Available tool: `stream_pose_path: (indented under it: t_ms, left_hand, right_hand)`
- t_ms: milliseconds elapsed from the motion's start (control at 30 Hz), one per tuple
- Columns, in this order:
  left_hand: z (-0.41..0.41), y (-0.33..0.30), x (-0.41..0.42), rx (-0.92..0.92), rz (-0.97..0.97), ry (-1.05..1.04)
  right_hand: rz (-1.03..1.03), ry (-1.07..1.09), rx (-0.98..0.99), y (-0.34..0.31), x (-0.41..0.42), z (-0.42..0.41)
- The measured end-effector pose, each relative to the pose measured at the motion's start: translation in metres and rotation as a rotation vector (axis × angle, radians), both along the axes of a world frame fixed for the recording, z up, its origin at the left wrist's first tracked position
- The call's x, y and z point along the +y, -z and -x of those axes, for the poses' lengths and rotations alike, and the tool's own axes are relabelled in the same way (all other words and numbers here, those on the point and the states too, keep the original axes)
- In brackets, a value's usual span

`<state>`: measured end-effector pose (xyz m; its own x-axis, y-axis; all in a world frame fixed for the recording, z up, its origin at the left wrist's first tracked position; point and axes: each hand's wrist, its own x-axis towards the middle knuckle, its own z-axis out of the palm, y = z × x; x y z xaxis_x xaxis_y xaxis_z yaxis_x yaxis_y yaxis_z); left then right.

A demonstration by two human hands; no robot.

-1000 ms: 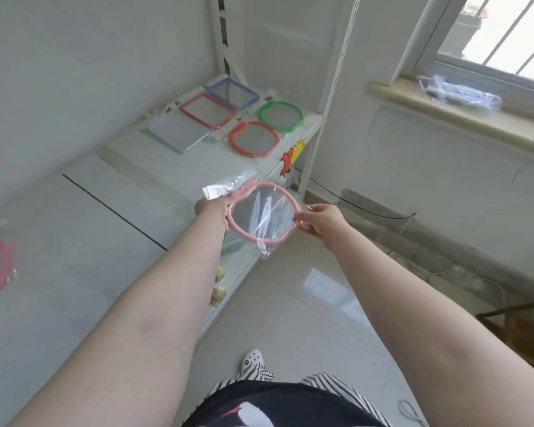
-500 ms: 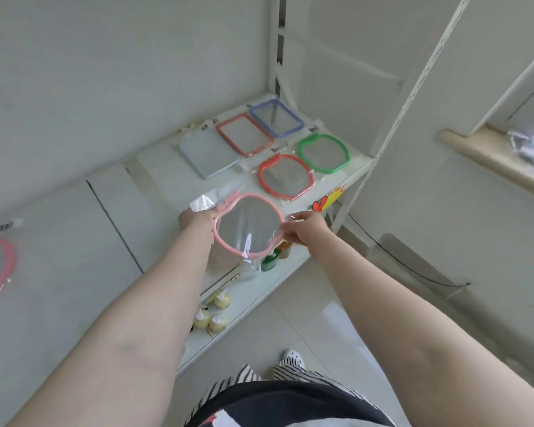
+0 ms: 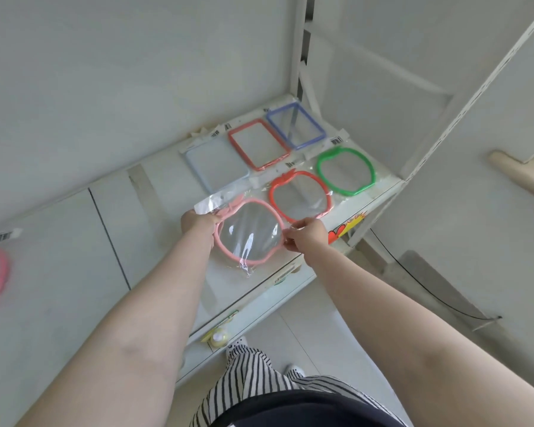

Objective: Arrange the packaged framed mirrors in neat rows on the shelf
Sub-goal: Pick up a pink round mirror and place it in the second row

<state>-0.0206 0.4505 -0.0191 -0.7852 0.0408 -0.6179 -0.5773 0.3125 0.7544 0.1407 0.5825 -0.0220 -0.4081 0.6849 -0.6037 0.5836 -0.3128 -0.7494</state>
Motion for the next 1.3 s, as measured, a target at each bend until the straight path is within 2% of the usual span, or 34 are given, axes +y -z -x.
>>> stream_pose_path:
  t_ms: [500, 633, 800, 867, 933, 1033, 1167, 1300]
  left_hand:
    - [0.021, 0.029, 0.017, 0.052, 0.282, 0.055]
    - [0.017, 0.027, 0.019, 0.156, 0.336, 0.086]
    - [0.012, 0.022, 0.019, 0.251, 0.385, 0.112]
    - [0.005, 0.016, 0.021, 0.346, 0.517, 0.129]
    - [-0.008, 0.011, 0.025, 0.524, 0.620, 0.160]
    - [-0.034, 0.013, 0.034, 0.671, 0.646, 0.320]
    - [-0.059, 0.025, 0.046, 0.567, 0.719, 0.693]
    - [-0.063, 0.035, 0.046, 0.486, 0.793, 0.854]
  right_hand:
    - [-0.256, -0.263, -0.268, 0.014, 0.011, 0.019]
    - [-0.317, -0.349, -0.325, 0.012, 0.012, 0.020]
    - [-0.516, -0.529, -0.477, 0.006, 0.016, 0.014]
    - [-0.563, -0.521, -0.492, 0.005, 0.018, 0.011]
    - [-0.592, -0.451, -0.466, 0.005, 0.020, 0.010]
    - [-0.714, -0.336, -0.369, 0.008, 0.023, 0.009]
    - [-0.762, -0.398, -0.317, 0.017, 0.025, 0.009]
    - [-0.704, -0.520, -0.362, 0.026, 0.023, 0.007]
